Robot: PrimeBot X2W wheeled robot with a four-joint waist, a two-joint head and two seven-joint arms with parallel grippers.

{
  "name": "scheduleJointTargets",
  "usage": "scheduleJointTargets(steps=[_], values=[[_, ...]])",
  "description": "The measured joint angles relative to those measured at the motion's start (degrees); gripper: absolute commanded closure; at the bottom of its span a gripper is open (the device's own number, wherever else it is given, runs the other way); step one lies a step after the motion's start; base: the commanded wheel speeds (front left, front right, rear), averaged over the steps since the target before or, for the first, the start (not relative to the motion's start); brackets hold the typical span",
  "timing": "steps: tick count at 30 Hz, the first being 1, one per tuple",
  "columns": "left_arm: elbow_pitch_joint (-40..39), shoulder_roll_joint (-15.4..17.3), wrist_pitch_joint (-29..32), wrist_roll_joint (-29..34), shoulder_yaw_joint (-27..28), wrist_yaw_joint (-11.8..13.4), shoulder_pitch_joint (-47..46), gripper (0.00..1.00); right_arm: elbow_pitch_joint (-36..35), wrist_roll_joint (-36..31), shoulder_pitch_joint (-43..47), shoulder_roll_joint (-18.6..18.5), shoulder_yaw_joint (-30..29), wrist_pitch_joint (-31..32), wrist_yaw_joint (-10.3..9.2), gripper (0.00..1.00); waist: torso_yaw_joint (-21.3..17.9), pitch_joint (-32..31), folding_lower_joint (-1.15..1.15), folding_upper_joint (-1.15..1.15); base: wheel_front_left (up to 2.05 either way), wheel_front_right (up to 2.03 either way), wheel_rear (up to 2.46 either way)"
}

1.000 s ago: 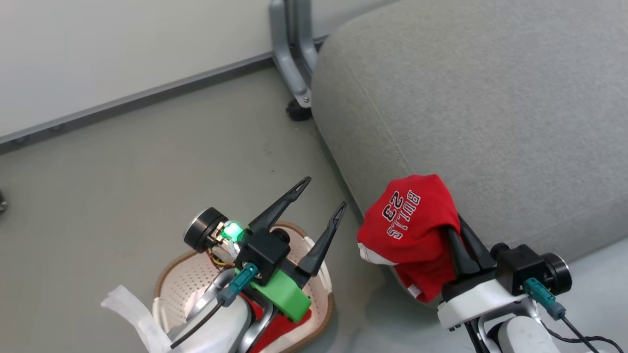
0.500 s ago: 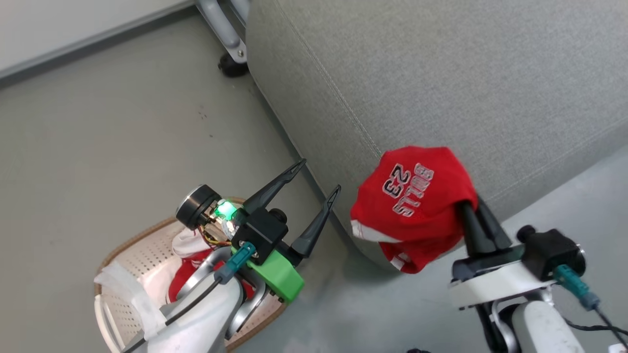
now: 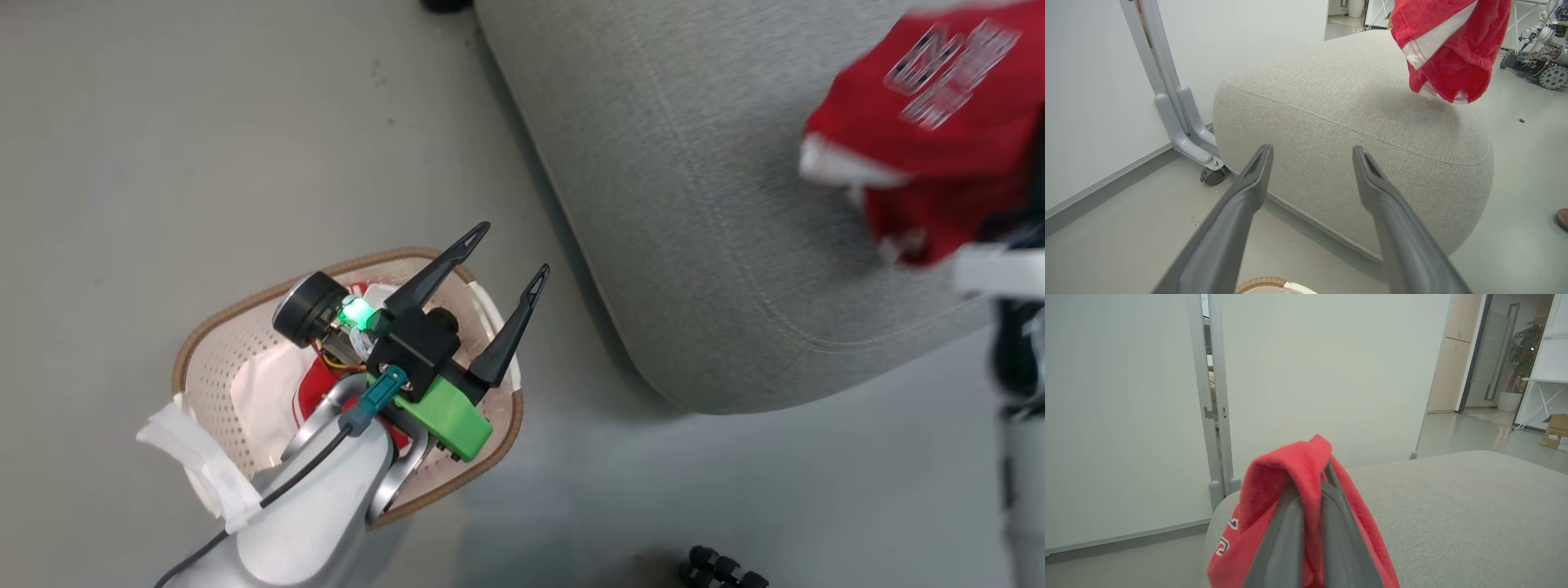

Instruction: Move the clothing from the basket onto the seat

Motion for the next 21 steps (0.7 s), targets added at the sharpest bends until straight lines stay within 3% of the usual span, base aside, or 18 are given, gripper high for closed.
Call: scheduleJointTargets(steps=[8,12,16,21], values=[[-0.99,0.02,-0.26,1.13,-1.01,-0.22,-3.58,0.0,9.04,2.09,-13.65,-15.19,-7.82,-0.01,0.01,1.0,5.05,6.32,0.01,0.0,0.0,0.0,0.0],[-0.93,-0.1,-0.35,1.47,-1.59,-0.44,-4.32,0.0,16.13,2.58,-17.75,-19.62,-10.65,-0.02,0.0,1.0,8.14,8.88,0.01,0.0,0.0,0.0,0.0],[-0.6,-0.79,-0.62,1.56,-2.12,-0.43,-4.58,0.0,24.3,2.2,-18.96,-20.62,-10.57,-0.01,0.0,1.0,11.11,10.88,0.01,0.0,0.0,0.0,0.0],[0.35,-1.27,-0.81,1.52,-2.74,-0.43,-4.55,0.0,34.54,6.51,-20.22,-16.67,-10.27,0.0,0.01,1.0,13.92,12.44,0.01,0.0,0.0,0.0,0.0]])
